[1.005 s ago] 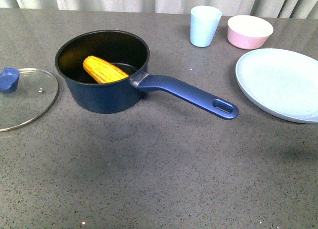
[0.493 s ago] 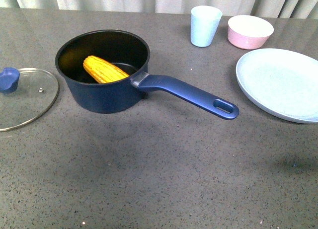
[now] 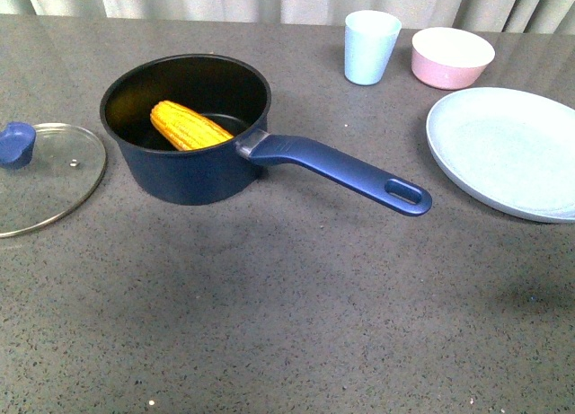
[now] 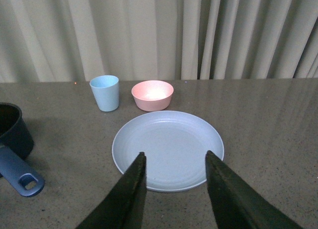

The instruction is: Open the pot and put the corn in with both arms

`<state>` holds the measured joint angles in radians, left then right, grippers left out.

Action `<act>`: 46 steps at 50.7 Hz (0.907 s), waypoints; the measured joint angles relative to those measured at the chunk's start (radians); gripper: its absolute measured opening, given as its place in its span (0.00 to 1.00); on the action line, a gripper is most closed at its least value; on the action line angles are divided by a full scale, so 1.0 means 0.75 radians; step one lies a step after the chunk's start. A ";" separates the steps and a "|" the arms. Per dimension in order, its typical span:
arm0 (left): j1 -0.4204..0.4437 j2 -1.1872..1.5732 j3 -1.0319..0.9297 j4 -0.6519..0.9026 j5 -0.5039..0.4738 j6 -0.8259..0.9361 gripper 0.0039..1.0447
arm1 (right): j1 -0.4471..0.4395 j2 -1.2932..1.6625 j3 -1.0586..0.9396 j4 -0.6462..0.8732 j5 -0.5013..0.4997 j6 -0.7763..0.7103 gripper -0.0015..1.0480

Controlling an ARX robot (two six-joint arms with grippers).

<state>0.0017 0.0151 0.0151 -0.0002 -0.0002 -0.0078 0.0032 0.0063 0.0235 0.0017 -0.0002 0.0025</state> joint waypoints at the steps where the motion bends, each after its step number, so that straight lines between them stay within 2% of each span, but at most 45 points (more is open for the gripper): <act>1: 0.000 0.000 0.000 0.000 0.000 0.000 0.92 | 0.000 0.000 0.000 -0.001 0.000 0.000 0.41; 11: 0.000 0.000 0.000 0.000 0.000 0.000 0.92 | 0.000 0.000 0.000 0.000 0.000 0.000 0.82; 14: 0.000 0.000 0.000 0.000 0.000 0.000 0.92 | 0.000 0.000 0.000 -0.001 0.000 0.001 0.92; 46: 0.000 0.000 0.000 0.000 0.000 0.000 0.92 | -0.001 0.000 0.000 0.000 0.000 0.000 0.91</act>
<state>0.0017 0.0151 0.0151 -0.0002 -0.0002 -0.0078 0.0029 0.0063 0.0235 0.0017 -0.0002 0.0025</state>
